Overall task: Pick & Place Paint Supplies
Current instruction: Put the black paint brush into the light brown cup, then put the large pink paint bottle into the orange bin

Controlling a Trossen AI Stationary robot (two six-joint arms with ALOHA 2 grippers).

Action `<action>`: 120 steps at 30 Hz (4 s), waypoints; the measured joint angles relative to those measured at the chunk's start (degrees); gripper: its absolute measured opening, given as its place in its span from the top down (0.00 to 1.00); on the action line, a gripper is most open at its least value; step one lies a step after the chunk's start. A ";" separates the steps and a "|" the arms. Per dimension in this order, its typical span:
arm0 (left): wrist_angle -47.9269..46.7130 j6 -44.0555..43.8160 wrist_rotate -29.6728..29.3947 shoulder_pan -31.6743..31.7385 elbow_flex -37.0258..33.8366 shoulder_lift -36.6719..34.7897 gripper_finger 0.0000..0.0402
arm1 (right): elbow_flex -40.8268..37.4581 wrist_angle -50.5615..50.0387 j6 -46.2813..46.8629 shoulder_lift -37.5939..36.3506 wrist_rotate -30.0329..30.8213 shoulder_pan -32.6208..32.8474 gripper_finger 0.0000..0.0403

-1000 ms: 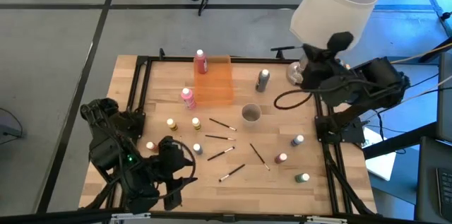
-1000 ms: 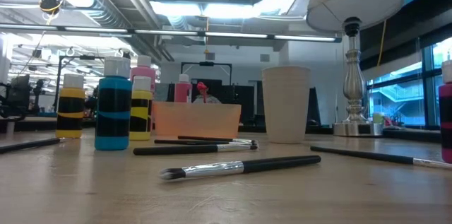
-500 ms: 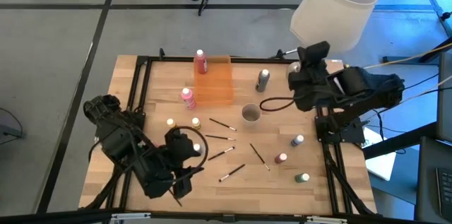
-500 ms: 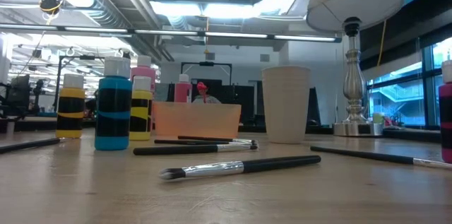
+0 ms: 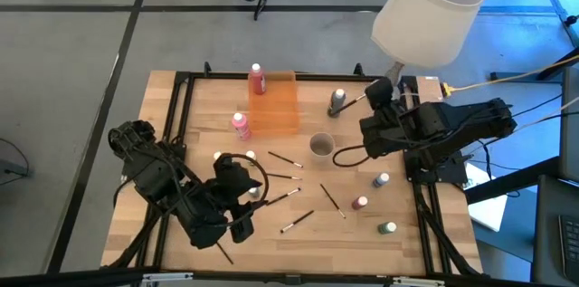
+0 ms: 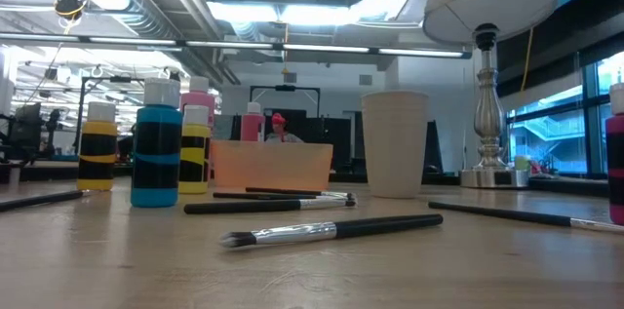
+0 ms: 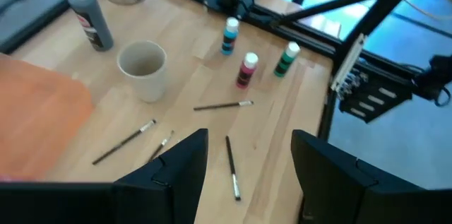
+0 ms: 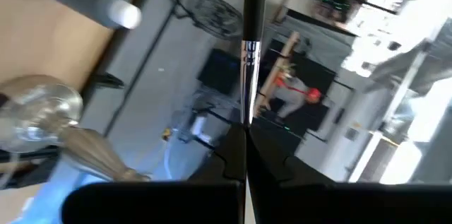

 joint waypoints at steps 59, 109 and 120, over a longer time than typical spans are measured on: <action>36.80 2.78 -25.51 -4.15 -0.01 13.27 0.50 | -22.38 8.94 -4.11 14.80 5.78 4.41 1.00; 36.16 5.40 -22.10 -4.60 -0.01 13.22 0.50 | -22.36 18.09 -4.71 14.91 6.02 3.74 0.59; 36.16 5.38 -20.20 -4.60 0.00 13.22 0.50 | -10.37 -0.29 15.16 8.78 5.35 8.35 0.51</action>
